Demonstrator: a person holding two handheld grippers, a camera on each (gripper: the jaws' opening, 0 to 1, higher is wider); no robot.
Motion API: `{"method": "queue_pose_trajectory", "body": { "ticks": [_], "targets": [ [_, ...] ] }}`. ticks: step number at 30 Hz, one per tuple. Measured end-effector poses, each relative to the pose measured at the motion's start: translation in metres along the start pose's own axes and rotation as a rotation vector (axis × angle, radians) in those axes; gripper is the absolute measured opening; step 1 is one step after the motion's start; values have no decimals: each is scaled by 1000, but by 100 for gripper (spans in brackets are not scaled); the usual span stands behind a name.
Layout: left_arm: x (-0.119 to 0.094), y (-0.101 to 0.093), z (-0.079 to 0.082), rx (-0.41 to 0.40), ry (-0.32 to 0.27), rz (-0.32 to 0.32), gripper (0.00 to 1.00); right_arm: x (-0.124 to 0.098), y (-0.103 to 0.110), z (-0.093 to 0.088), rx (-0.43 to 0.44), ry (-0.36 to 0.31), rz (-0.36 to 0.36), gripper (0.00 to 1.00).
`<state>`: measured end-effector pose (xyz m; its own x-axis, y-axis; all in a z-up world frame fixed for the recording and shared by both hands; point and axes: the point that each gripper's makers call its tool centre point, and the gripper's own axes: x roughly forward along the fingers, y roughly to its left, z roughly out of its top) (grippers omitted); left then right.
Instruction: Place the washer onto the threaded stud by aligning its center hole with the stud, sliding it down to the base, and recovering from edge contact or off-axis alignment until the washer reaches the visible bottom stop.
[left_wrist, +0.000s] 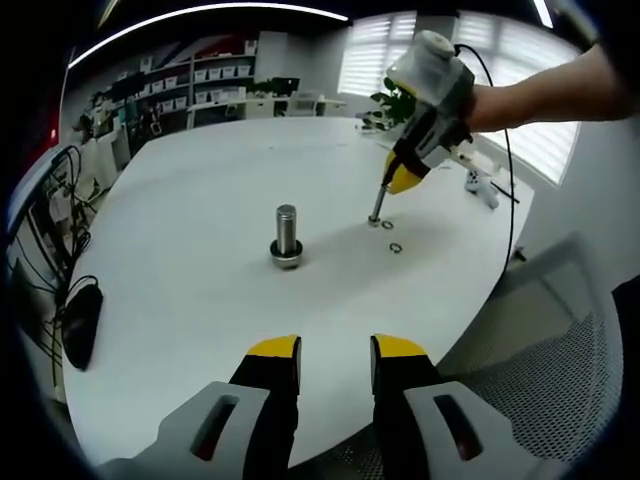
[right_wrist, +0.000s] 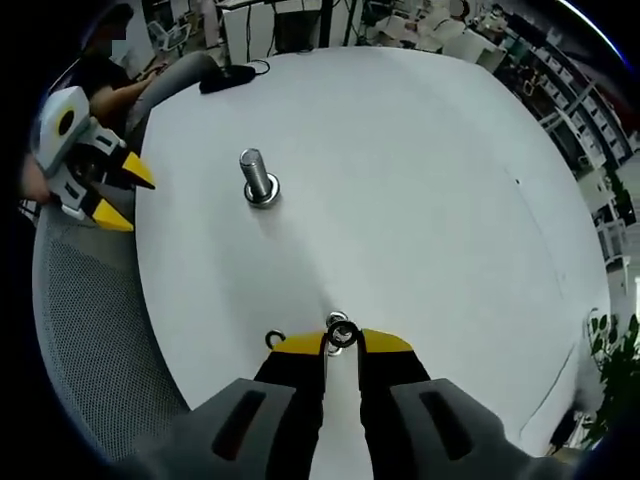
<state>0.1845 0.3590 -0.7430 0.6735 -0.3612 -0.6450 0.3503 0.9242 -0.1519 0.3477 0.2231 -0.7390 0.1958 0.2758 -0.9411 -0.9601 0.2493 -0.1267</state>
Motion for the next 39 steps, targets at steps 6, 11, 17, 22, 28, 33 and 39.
{"method": "queue_pose_trajectory", "body": {
  "ticks": [6,11,17,22,28,33,39],
  "targets": [
    [0,0,0,-4,0,1,26,2,-2,2,2,-2,5,14],
    [1,0,-2,-3,6,-1,26,7,0,1,1,10,13,14],
    [0,0,-2,-4,9,0,26,13,0,0,1,23,22,14],
    [1,2,-3,-2,12,6,25,23,-1,-2,-2,34,26,14],
    [2,2,-4,-7,22,6,25,32,0,-6,14,50,44,14],
    [1,3,-4,-14,21,12,25,39,0,-9,13,58,48,14],
    [1,4,-5,-14,28,15,24,48,1,-13,46,67,60,14]
  ]
}}
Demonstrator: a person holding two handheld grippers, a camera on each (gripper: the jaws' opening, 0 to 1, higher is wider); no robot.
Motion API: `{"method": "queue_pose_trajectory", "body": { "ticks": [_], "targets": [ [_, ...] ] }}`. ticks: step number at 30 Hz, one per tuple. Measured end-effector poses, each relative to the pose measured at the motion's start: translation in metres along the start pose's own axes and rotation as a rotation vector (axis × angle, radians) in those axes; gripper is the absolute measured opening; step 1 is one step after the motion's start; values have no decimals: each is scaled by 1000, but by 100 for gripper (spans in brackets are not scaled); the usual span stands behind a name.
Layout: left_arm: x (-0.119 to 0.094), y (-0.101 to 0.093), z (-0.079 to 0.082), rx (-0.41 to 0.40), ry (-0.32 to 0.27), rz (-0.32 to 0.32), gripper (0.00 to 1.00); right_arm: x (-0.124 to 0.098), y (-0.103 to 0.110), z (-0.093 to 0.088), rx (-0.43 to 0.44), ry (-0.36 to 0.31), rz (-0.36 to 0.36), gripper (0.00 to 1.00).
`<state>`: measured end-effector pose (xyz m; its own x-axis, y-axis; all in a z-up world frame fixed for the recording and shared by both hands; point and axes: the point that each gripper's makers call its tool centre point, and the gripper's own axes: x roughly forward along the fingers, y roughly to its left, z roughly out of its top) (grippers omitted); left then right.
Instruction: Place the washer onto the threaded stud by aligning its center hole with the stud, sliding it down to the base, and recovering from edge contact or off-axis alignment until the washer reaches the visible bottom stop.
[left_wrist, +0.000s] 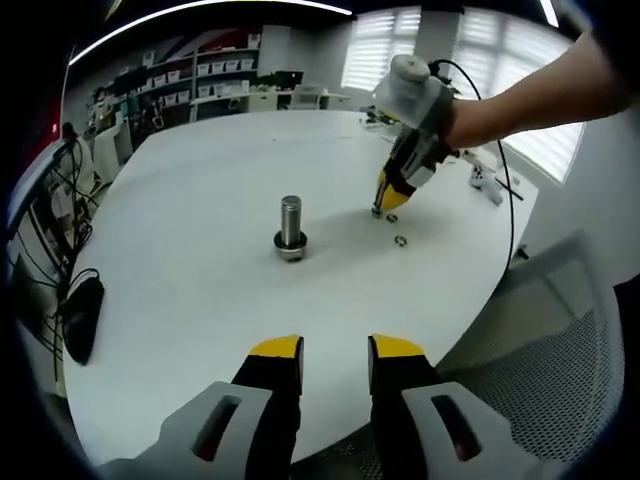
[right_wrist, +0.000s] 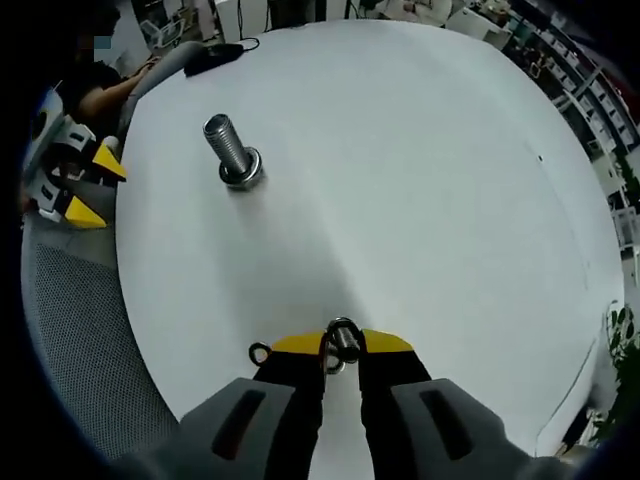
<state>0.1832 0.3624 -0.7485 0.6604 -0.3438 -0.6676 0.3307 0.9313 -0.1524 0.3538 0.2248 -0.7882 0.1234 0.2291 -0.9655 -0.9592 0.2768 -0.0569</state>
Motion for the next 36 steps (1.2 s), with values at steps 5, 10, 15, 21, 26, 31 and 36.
{"method": "queue_pose_trajectory", "body": {
  "ticks": [5,10,15,21,26,31,36],
  "targets": [
    [-1,1,0,11,-1,12,24,3,2,-1,3,-1,5,15],
    [0,1,0,6,0,11,24,4,1,3,15,-20,10,15],
    [0,1,0,9,4,11,24,2,1,2,14,-22,9,16],
    [0,2,0,9,3,15,24,-1,-1,-3,15,-33,3,19],
    [-1,3,-1,8,6,21,24,0,-2,-7,14,-35,3,20],
    [-1,4,-1,7,6,25,24,0,2,-10,23,-33,14,21],
    [0,3,-3,14,15,24,24,1,7,-14,15,-31,22,22]
  ]
}}
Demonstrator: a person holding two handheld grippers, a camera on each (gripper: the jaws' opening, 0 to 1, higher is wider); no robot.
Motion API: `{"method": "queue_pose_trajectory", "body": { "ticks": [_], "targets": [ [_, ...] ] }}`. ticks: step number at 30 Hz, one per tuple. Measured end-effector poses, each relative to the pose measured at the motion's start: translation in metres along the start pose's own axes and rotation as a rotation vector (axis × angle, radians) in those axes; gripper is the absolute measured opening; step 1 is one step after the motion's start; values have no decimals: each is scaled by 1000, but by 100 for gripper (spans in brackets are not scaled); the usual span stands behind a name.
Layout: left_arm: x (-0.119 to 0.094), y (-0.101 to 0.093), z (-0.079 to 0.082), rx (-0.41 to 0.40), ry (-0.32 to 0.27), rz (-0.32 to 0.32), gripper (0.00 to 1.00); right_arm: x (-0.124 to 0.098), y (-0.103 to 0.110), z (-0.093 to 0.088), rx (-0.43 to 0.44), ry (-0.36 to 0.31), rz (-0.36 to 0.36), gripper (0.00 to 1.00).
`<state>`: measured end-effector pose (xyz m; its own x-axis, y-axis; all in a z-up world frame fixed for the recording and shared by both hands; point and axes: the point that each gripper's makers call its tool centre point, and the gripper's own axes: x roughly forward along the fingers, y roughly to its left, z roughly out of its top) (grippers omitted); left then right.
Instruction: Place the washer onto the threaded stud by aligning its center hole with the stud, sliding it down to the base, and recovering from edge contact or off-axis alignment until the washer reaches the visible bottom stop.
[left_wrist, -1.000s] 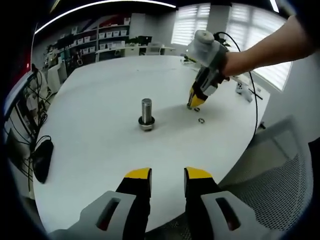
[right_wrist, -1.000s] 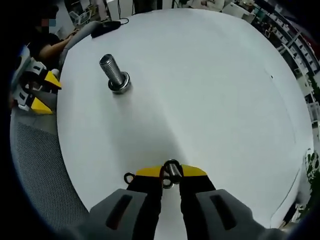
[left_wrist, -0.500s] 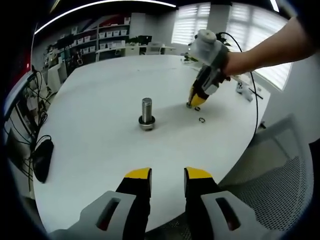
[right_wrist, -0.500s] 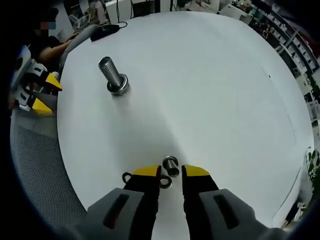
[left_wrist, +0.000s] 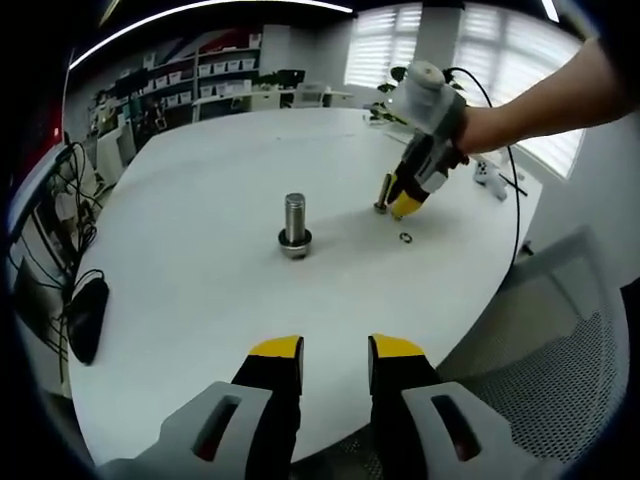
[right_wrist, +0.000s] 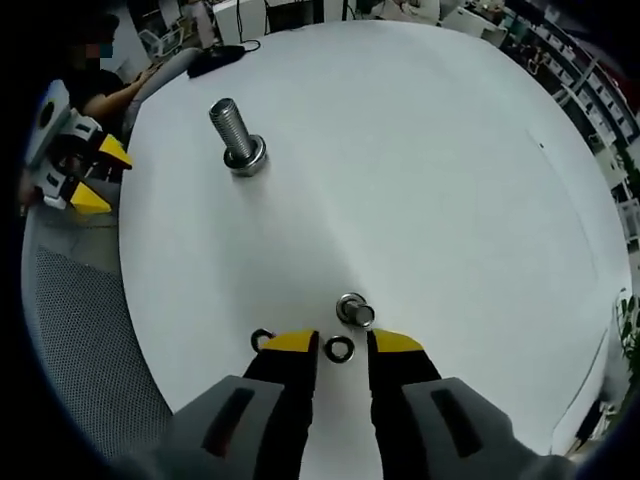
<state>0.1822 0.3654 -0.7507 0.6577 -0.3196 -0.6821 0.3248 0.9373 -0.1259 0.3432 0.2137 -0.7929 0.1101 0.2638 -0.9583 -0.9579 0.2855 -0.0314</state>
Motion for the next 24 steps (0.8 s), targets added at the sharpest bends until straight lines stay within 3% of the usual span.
{"method": "queue_pose_trajectory", "body": {
  "ticks": [11,24],
  "targets": [
    [-1,0,0,-2,-3,0,24,2,3,-12,27,8,6,22],
    [-1,0,1,-5,-7,3,24,3,0,-12,37,-13,9,19]
  ]
}}
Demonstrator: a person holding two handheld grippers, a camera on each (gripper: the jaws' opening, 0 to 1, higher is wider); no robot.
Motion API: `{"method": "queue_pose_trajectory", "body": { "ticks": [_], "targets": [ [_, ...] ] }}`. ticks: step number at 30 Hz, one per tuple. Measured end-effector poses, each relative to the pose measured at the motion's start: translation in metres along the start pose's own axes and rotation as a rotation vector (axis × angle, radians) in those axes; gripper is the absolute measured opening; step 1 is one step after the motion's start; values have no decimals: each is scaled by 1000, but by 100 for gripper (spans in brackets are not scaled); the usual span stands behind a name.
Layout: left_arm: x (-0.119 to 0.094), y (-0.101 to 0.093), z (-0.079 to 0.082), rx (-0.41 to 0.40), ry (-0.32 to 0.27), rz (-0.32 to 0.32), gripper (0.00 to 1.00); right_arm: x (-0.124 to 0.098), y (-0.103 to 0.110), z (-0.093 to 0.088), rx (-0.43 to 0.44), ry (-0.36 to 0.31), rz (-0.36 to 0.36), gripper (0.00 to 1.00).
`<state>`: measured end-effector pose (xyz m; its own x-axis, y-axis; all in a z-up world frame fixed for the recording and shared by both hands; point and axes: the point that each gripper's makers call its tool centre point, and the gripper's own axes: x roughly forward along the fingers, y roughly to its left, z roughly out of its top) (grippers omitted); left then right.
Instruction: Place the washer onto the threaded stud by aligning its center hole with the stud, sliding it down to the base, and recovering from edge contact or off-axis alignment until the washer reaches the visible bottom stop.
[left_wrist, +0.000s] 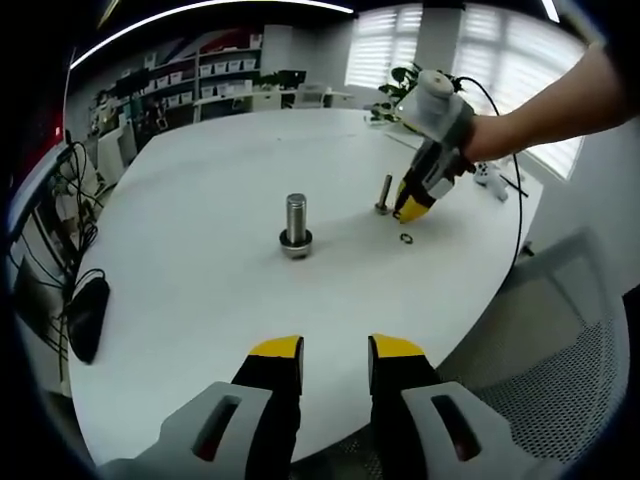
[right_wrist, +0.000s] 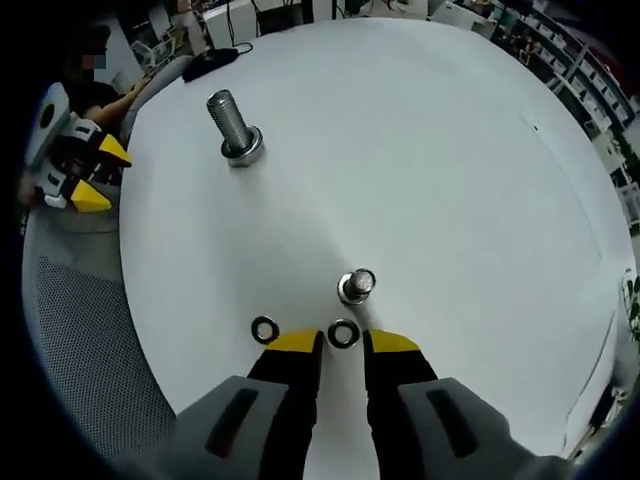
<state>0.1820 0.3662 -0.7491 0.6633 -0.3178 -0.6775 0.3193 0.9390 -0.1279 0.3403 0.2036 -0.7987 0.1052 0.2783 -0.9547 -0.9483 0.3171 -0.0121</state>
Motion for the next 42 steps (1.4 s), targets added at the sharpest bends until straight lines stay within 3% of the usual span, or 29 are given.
{"method": "queue_pose_trajectory", "body": {
  "ticks": [9,19,36,42],
  "targets": [
    [1,0,0,2,-2,-3,24,-1,1,-2,-1,-11,-12,16],
    [0,0,2,6,-14,-3,23,-5,5,-16,-8,2,-4,16],
    [-2,3,5,1,-26,13,23,-5,9,-20,-51,98,4,17],
    [0,3,2,18,-9,19,23,-7,9,-20,-44,66,3,17]
  ]
}}
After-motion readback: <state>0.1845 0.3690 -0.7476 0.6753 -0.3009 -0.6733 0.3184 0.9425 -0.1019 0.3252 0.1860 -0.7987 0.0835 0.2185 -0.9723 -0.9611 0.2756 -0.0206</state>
